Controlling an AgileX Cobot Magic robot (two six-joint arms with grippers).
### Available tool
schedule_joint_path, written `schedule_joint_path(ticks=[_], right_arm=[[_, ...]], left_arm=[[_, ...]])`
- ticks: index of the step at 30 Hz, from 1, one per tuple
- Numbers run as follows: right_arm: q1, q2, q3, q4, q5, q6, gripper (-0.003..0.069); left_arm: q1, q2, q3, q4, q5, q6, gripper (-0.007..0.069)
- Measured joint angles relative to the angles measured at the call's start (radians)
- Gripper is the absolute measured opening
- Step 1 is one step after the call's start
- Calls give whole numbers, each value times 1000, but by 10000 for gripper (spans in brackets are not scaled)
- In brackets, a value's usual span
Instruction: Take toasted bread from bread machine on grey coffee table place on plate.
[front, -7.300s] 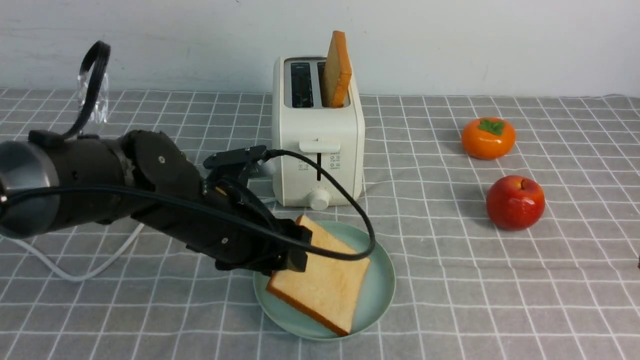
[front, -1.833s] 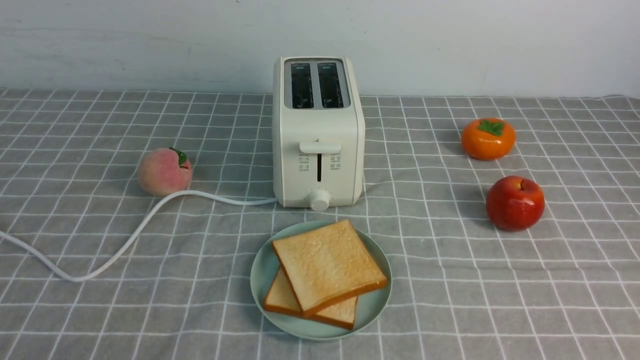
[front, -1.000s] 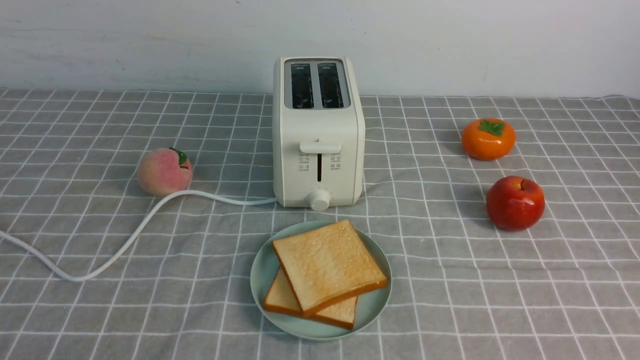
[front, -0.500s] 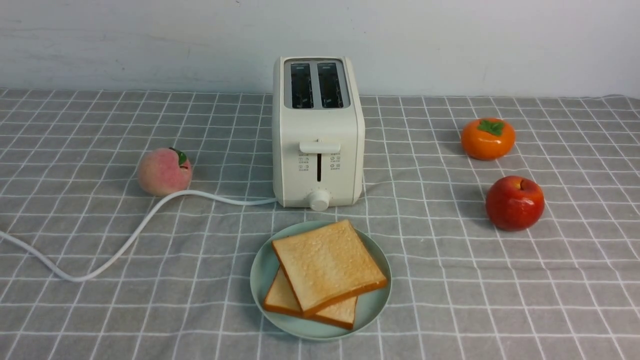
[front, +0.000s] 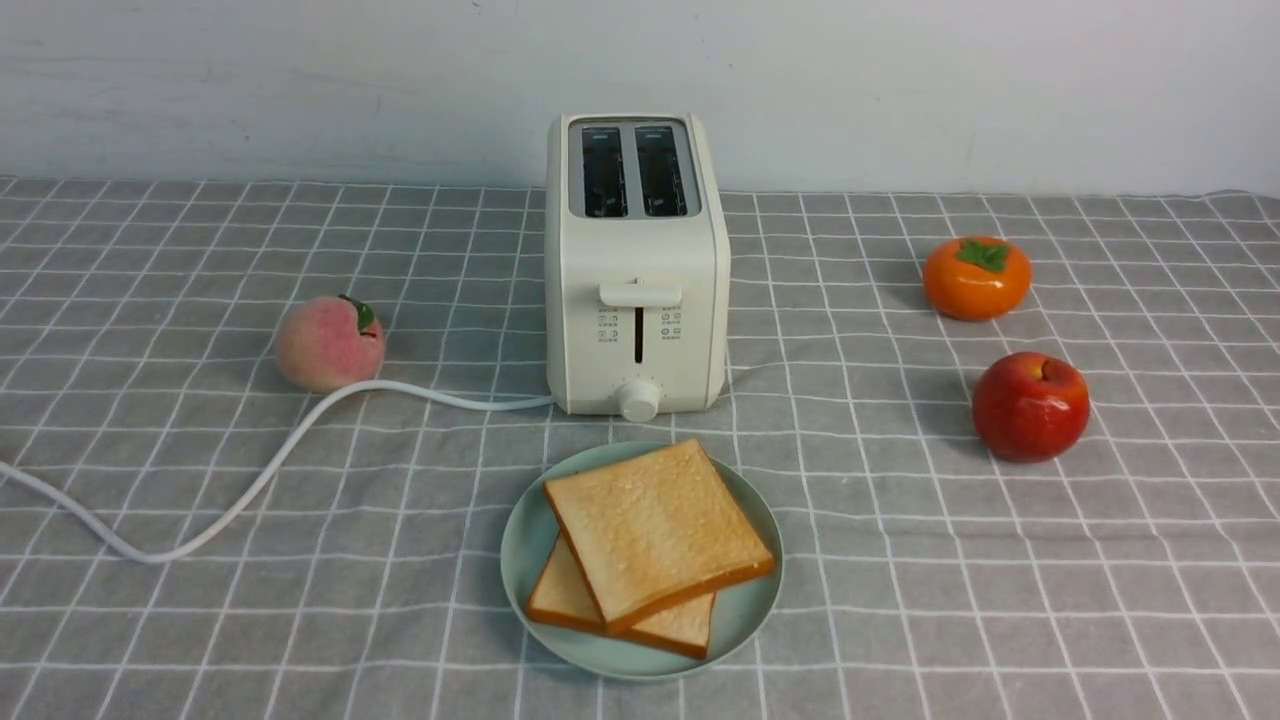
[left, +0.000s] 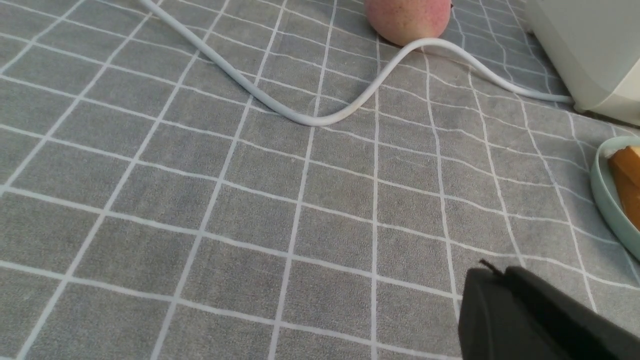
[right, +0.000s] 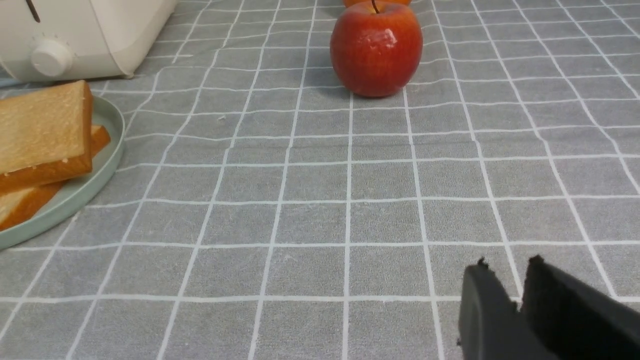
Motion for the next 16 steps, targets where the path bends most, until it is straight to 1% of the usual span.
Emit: schedule_joint_path(ticks=[16], right_arm=[[0, 0, 0, 0, 0, 0, 141]], left_arm=[[0, 0, 0, 0, 0, 0, 29]])
